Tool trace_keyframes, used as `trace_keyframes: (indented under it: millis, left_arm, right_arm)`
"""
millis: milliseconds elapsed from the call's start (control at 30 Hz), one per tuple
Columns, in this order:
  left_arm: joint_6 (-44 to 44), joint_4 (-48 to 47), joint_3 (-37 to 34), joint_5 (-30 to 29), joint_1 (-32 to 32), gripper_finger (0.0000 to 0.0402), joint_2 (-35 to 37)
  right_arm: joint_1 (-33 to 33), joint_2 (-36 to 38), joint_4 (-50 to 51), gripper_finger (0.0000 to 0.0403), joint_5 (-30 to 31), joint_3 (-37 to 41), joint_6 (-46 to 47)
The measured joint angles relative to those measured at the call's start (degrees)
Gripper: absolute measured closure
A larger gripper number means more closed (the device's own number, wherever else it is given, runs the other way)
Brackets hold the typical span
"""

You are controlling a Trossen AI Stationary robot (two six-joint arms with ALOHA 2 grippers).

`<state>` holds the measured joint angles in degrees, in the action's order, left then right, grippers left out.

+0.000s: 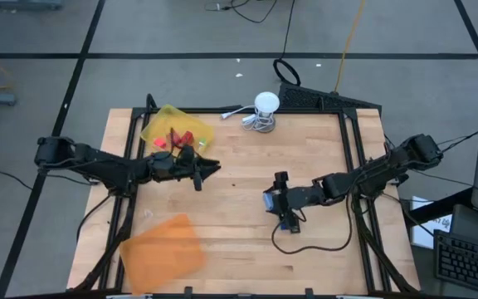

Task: Pick & Place Office items
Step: Put the light blue charger adapter into the yellow bin

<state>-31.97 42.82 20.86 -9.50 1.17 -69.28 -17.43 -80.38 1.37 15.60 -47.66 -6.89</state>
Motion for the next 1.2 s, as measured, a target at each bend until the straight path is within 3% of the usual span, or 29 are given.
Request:
trace_keyframes:
  millis: [200,367,600,767,1000,1200]
  left_arm:
    - [-4.0,2.5,4.2,2.4,-3.3,0.0275,-10.6]
    - [5.4,2.4,10.6,0.4,-4.3,0.0275,-18.7]
    - [-3.1,-0.3,21.4,3.0,-2.1,0.0265,-27.6]
    - [-5.6,-2.8,26.5,3.4,-1.5,0.0213,-31.8]
    - [-14.3,-2.5,32.1,1.3,-1.2,0.0118,-36.4]
    - [-14.3,-2.8,37.1,2.7,-1.5,0.0084,-40.4]
  right_arm:
    - [0.0,0.0,0.2,0.0129,6.4,0.5,-3.3]
    - [0.0,0.0,0.2,0.0129,14.8,1.3,-7.0]
    - [0.0,0.0,0.2,0.0129,27.4,1.7,-12.0]
    - [0.0,0.0,0.2,0.0127,32.4,1.7,-13.8]
    - [0.0,0.0,-0.6,0.0127,32.6,1.7,-14.6]
    - [-0.1,0.0,0.5,0.0129,33.0,1.9,-14.7]
